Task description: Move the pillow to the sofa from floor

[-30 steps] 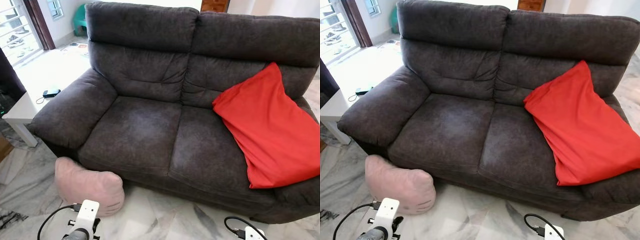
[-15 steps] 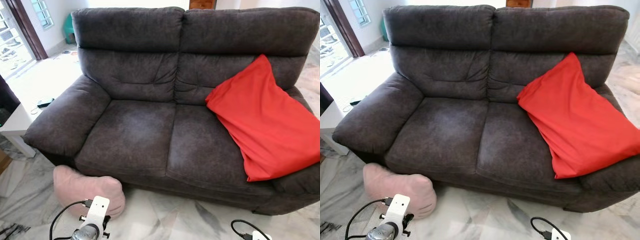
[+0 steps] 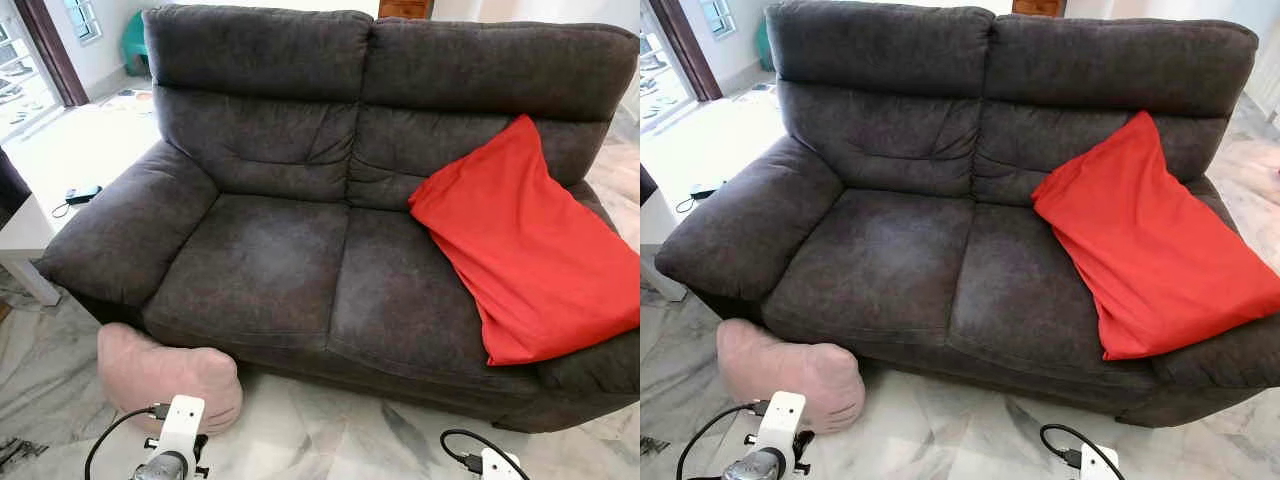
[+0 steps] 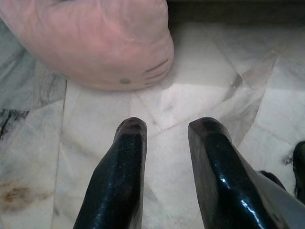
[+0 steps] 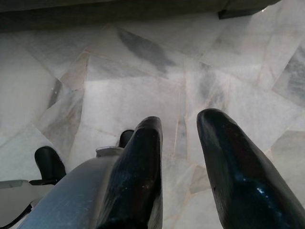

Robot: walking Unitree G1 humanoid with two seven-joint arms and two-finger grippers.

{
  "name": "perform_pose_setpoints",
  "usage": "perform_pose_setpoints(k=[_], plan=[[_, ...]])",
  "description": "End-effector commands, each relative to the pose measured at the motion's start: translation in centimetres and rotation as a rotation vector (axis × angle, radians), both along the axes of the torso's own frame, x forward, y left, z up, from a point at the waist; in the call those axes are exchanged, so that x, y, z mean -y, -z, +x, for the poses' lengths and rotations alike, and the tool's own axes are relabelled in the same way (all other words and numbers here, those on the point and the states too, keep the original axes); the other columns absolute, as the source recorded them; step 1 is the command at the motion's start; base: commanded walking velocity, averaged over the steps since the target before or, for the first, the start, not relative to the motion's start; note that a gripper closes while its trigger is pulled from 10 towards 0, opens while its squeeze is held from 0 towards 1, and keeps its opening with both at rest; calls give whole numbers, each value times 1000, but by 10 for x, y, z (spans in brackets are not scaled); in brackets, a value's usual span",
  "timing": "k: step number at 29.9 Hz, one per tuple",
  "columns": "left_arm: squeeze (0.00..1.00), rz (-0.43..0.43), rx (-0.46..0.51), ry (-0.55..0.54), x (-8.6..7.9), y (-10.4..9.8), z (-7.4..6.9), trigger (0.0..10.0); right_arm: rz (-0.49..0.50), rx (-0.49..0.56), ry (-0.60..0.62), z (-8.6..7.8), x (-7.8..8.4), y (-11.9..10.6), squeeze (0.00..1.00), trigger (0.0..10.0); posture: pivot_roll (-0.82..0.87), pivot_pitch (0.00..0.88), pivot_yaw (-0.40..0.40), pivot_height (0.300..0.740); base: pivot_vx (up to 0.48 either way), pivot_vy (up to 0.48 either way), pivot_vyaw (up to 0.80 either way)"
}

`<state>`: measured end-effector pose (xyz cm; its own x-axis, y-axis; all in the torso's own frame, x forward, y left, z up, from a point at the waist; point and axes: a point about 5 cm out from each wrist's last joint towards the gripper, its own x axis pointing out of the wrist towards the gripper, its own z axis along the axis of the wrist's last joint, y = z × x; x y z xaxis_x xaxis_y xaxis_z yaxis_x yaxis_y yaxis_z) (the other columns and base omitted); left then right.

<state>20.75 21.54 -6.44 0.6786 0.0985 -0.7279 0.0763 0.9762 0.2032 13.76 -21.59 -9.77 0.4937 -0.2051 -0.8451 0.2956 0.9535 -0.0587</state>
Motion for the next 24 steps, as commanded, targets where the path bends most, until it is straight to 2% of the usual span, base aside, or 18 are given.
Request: perform_pose_setpoints(k=[1, 9, 17, 24], plan=[[0, 14, -33, -9, -5, 3, -5, 10000, 13, -17, 22, -5, -2, 2, 0, 10000, -10, 0, -1, 740, 0, 0, 0], [0, 10, -31, -7, -3, 3, -5, 10000, 23, -14, 19, -6, -6, 3, 0, 10000, -6, 0, -7, 740, 0, 238, 0], [0, 12, -65, -9, -7, 9, -17, 10000, 29, 13, 23, -2, -9, 2, 0, 10000, -31, 0, 6, 740, 0, 280, 0], [0, 12, -58, -17, -7, 8, -16, 10000, 29, 13, 15, 0, -9, 2, 0, 10000, -10, 0, -2, 740, 0, 279, 0]])
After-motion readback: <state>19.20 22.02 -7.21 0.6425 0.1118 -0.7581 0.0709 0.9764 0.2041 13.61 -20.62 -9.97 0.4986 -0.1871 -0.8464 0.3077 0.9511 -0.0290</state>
